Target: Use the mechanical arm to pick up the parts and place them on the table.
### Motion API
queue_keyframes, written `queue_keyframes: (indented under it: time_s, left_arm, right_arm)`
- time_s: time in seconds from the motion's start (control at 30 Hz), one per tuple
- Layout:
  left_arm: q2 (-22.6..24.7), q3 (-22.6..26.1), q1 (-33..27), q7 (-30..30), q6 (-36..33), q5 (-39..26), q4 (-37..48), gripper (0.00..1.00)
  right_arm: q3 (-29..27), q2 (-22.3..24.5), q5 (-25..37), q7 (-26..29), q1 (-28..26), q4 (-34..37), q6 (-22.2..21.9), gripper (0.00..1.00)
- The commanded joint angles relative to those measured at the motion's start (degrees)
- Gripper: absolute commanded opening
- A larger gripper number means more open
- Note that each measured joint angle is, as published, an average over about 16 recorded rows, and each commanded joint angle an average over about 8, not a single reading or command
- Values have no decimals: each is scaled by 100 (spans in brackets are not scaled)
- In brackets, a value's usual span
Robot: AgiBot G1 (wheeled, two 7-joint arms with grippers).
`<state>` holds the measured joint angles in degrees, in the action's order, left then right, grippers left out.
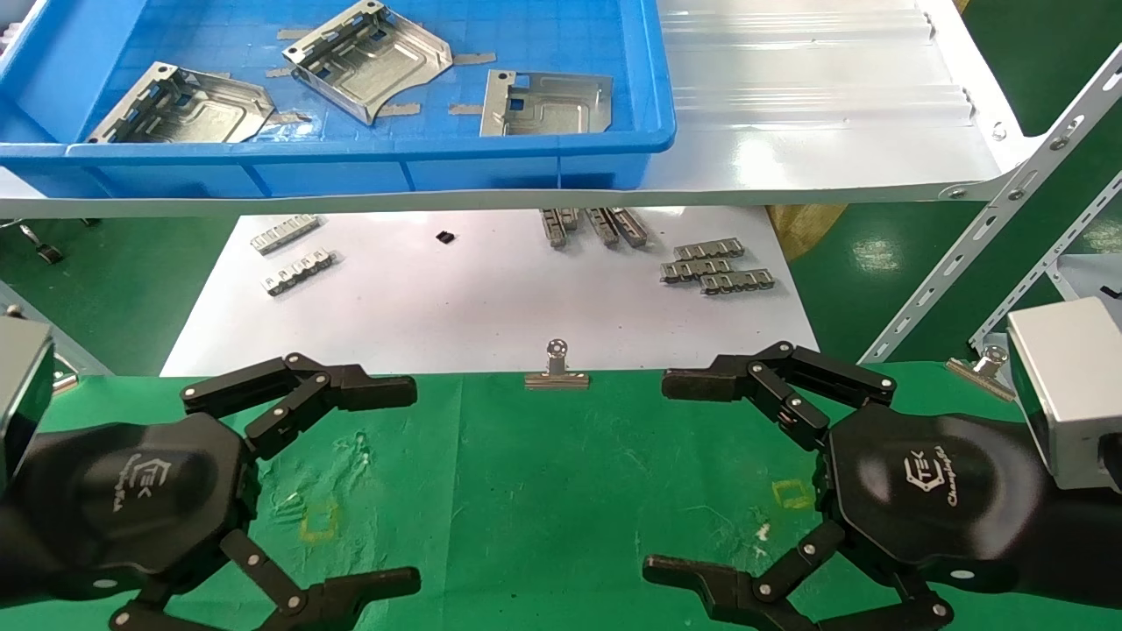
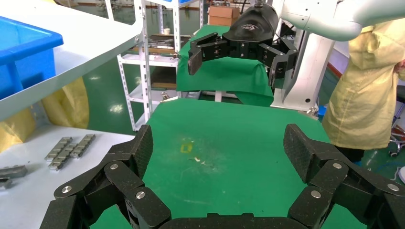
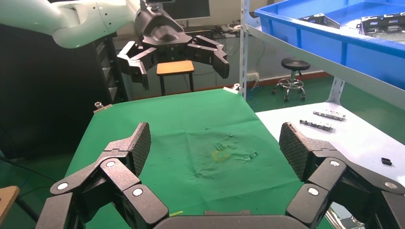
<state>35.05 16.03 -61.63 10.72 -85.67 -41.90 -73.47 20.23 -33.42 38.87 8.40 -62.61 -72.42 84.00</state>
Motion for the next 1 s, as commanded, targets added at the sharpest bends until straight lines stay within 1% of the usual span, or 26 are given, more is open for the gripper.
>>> queue_keyframes:
  time_s: [0.03,1.0]
  left_arm:
    - [0,0,0,0,0,0,0,100]
    - [0,0,0,0,0,0,0,100]
  right_arm:
    - [0,0,0,0,0,0,0,0]
    - [0,0,0,0,0,0,0,0]
